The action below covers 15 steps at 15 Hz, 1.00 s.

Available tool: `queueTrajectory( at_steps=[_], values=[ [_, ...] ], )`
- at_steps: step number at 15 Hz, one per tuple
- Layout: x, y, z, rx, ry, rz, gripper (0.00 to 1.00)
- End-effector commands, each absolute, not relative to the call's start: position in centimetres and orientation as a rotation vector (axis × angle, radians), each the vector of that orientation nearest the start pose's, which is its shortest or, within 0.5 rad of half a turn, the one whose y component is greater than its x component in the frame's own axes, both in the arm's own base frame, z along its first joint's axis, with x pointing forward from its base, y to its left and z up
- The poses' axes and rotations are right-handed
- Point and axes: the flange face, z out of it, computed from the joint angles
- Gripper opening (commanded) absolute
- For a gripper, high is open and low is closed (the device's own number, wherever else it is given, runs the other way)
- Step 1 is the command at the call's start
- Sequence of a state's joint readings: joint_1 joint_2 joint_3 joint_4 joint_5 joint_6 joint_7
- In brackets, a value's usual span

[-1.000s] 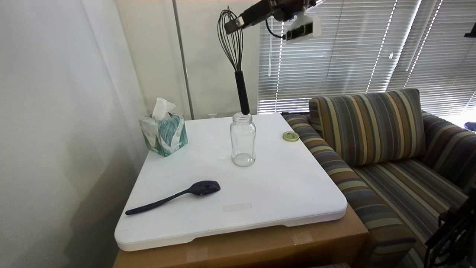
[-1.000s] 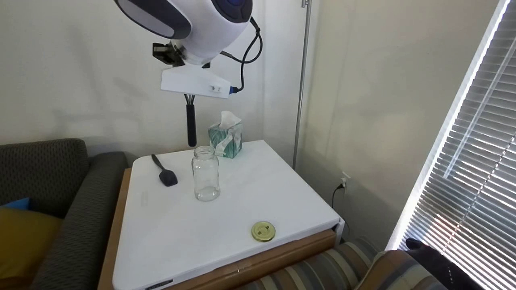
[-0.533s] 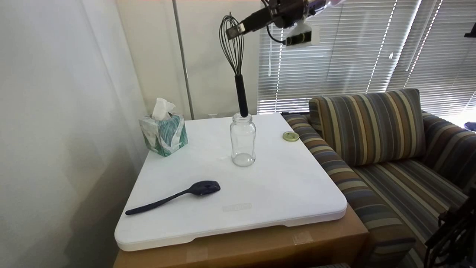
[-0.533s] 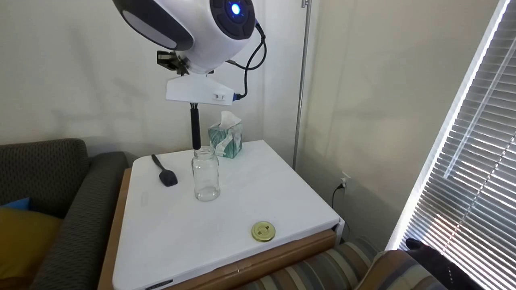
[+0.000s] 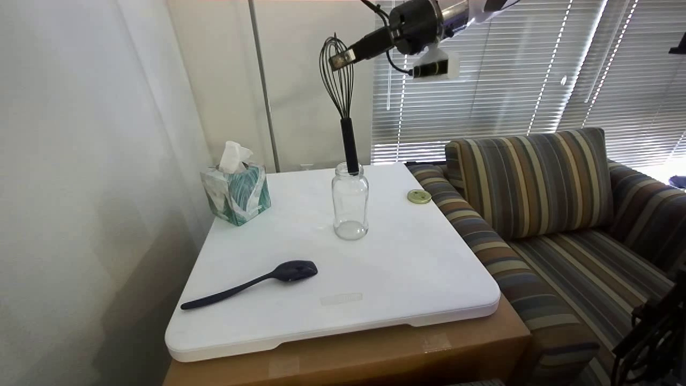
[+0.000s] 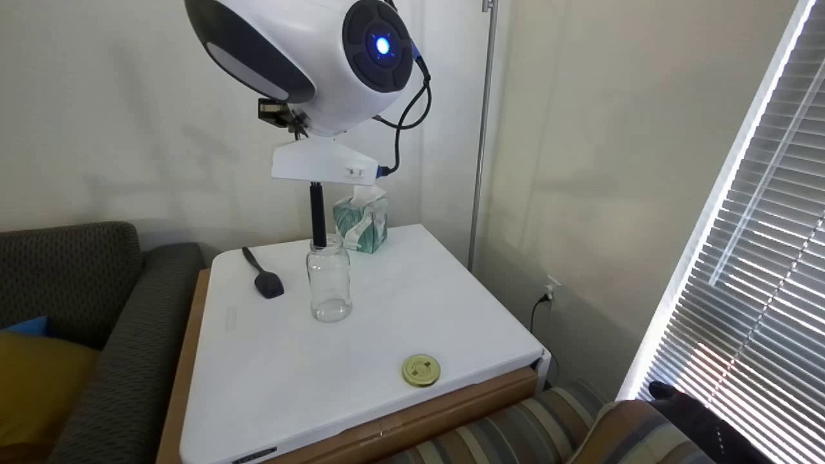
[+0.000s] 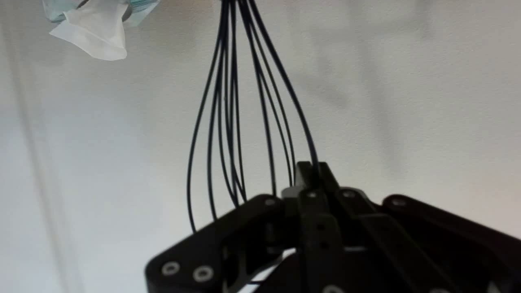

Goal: Put the whisker in the glass bottle

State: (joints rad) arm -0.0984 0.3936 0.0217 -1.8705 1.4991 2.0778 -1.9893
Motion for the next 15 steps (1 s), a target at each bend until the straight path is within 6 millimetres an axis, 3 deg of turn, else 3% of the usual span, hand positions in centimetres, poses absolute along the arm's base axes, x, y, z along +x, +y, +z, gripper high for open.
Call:
queueTrajectory(
  at_steps=[1, 10, 15],
  values=[
    [64.7, -0.7, 31.5, -1.878, -0.949, -1.201, 0.01],
    [65.2, -1.8, 26.2, -1.903, -0.851, -1.164, 0.01],
    [65.5, -1.2, 23.1, -1.911, -0.839, -1.102, 0.01]
  ],
)
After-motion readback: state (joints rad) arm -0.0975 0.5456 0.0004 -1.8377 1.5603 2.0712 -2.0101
